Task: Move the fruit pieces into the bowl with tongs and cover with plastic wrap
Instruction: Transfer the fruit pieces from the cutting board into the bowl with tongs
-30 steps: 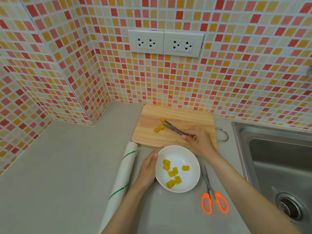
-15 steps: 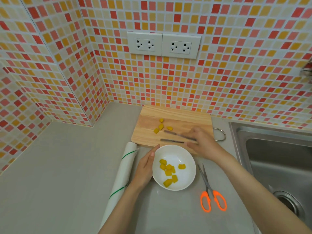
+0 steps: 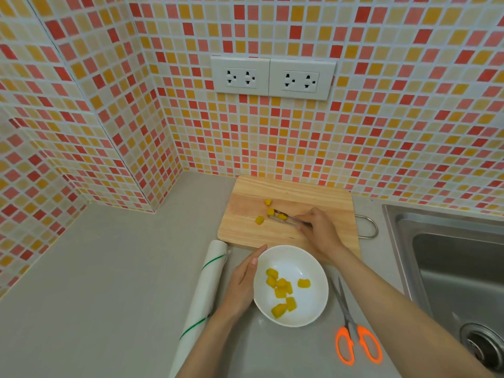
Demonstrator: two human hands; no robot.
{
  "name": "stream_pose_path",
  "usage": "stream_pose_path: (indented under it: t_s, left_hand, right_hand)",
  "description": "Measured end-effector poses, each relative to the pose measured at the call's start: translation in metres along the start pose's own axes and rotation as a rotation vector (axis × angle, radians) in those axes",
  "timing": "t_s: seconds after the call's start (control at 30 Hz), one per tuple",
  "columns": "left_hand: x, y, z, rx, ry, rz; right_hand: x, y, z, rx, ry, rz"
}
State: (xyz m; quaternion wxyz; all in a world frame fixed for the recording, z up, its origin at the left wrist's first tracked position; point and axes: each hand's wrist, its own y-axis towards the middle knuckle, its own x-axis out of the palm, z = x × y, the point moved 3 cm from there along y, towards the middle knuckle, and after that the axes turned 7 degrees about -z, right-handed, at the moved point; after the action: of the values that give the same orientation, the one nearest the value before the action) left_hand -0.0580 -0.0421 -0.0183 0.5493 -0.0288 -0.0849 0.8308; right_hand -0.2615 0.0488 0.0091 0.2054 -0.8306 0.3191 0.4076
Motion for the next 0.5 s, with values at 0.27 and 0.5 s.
stream_pose_path:
  t_s: [0.27, 0.5]
  left_hand:
    - [0.004, 0.002, -0.002, -0.010, -0.030, 0.001]
    - [0.004, 0.003, -0.001, -0.004, -0.004, -0.008]
  right_hand:
    - [-0.039, -0.056, -0.007, -0.077, 0.165, 0.101]
    - [-0.053, -0.130, -0.011, -0.140, -0.062, -0.219]
